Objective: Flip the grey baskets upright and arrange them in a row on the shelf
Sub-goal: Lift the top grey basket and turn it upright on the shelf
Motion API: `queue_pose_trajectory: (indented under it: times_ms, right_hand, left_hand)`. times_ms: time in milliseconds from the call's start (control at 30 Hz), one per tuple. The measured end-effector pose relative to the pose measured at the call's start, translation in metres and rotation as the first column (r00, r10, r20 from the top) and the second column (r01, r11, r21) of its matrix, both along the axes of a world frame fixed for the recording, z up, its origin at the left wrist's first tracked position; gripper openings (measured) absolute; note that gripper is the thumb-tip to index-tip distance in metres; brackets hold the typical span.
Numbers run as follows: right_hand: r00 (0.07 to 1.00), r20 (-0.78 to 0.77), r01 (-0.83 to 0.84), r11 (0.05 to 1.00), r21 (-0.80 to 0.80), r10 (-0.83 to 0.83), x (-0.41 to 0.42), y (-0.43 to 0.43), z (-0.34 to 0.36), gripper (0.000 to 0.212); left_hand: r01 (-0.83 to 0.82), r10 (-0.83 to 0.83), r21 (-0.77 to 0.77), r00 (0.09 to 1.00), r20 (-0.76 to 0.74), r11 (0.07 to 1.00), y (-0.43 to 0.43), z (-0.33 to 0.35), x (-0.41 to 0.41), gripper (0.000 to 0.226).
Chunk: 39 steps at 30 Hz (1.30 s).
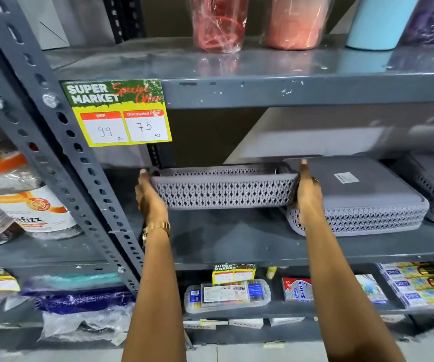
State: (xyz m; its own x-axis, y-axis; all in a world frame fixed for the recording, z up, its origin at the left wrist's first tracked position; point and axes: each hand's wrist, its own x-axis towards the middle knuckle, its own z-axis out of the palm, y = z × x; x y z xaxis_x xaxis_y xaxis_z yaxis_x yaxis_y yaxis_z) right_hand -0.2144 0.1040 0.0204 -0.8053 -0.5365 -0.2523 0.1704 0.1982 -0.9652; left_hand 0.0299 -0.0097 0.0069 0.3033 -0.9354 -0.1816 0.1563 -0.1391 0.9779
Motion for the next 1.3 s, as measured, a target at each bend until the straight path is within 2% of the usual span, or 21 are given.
queue_pose_trajectory:
  times_ms: [67, 133, 267, 367, 500, 600, 700, 800, 900, 967, 1000, 1067, 1100, 1133, 1200, 1267, 1300]
  right_hand:
    - [0.999, -0.039, -0.034, 0.997, 0.067, 0.037, -0.008, 0.001, -0.005, 0.063]
    - [0.994, -0.067, -0.081, 0.988, 0.131, 0.09, -0.011, 0.003, -0.008, 0.058]
    - [0.947, -0.233, -0.147, 0.942, 0.302, 0.222, -0.007, -0.001, -0.013, 0.041]
    - [0.906, -0.289, -0.177, 0.896, 0.407, 0.31, -0.004, -0.006, -0.016, 0.038]
    - [0.859, -0.293, -0.201, 0.804, 0.56, 0.419, -0.002, -0.008, -0.017, 0.035]
    - [0.835, -0.296, -0.198, 0.755, 0.625, 0.464, 0.0, -0.008, -0.016, 0.03]
    - [0.824, -0.319, -0.18, 0.75, 0.637, 0.469, -0.008, -0.008, -0.011, 0.024]
    - [0.83, -0.344, -0.171, 0.788, 0.592, 0.438, -0.025, -0.002, -0.002, 0.031]
    - [0.837, -0.325, -0.229, 0.821, 0.523, 0.44, -0.06, 0.005, 0.003, 0.048]
    - [0.841, -0.359, -0.202, 0.85, 0.486, 0.405, -0.09, 0.012, 0.007, 0.056]
    - [0.845, -0.376, -0.176, 0.862, 0.476, 0.38, -0.105, 0.017, 0.01, 0.055]
    - [0.832, -0.445, -0.086, 0.869, 0.488, 0.332, -0.141, 0.033, 0.018, 0.047]
    - [0.819, -0.485, -0.038, 0.872, 0.488, 0.307, -0.158, 0.04, 0.018, 0.046]
    - [0.807, -0.518, -0.002, 0.878, 0.478, 0.284, -0.179, 0.048, 0.017, 0.044]
    - [0.786, -0.559, 0.026, 0.888, 0.459, 0.266, -0.22, 0.063, 0.008, 0.041]
    - [0.826, -0.511, 0.031, 0.885, 0.464, 0.239, -0.254, 0.072, -0.004, 0.053]
    - [0.852, -0.464, 0.006, 0.882, 0.472, 0.243, -0.272, 0.077, -0.01, 0.054]
  left_hand:
    - [-0.031, 0.033, 0.082, 0.999, -0.021, 0.996, -0.007, -0.003, 0.005, 0.047]
    - [-0.033, 0.03, 0.146, 0.999, 0.021, 0.989, -0.011, -0.005, 0.007, 0.033]
    - [-0.019, -0.012, 0.181, 0.986, 0.169, 0.983, -0.005, -0.011, 0.005, 0.021]
    - [-0.031, -0.024, 0.212, 0.967, 0.253, 0.977, -0.001, -0.018, 0.008, 0.02]
    - [-0.015, -0.077, 0.232, 0.922, 0.38, 0.973, 0.014, -0.021, 0.007, 0.04]
    - [0.003, -0.124, 0.221, 0.836, 0.534, 0.975, 0.025, -0.025, 0.005, 0.048]
    - [-0.02, -0.1, 0.157, 0.694, 0.713, 0.987, 0.033, -0.024, -0.005, 0.064]
    - [-0.044, -0.054, 0.093, 0.547, 0.836, 0.995, 0.036, -0.015, -0.024, 0.081]
    - [0.022, 0.078, -0.099, 0.468, 0.881, 0.995, 0.04, -0.003, -0.061, 0.074]
    - [0.126, 0.161, -0.257, 0.507, 0.847, 0.958, 0.047, 0.006, -0.097, 0.06]
    - [0.19, 0.158, -0.315, 0.568, 0.808, 0.93, 0.054, 0.011, -0.117, 0.052]
    - [0.323, 0.077, -0.418, 0.707, 0.703, 0.849, 0.072, 0.022, -0.169, 0.033]
    - [0.384, 0.022, -0.446, 0.738, 0.675, 0.809, 0.081, 0.025, -0.191, 0.025]
    - [0.451, -0.036, -0.434, 0.725, 0.688, 0.78, 0.09, 0.028, -0.217, 0.021]
    - [0.582, -0.161, -0.282, 0.593, 0.789, 0.763, 0.103, 0.021, -0.262, 0.02]
    - [0.587, -0.262, -0.043, 0.424, 0.867, 0.809, 0.109, 0.005, -0.292, 0.026]
    - [0.546, -0.278, 0.029, 0.379, 0.883, 0.837, 0.112, -0.002, -0.305, 0.034]
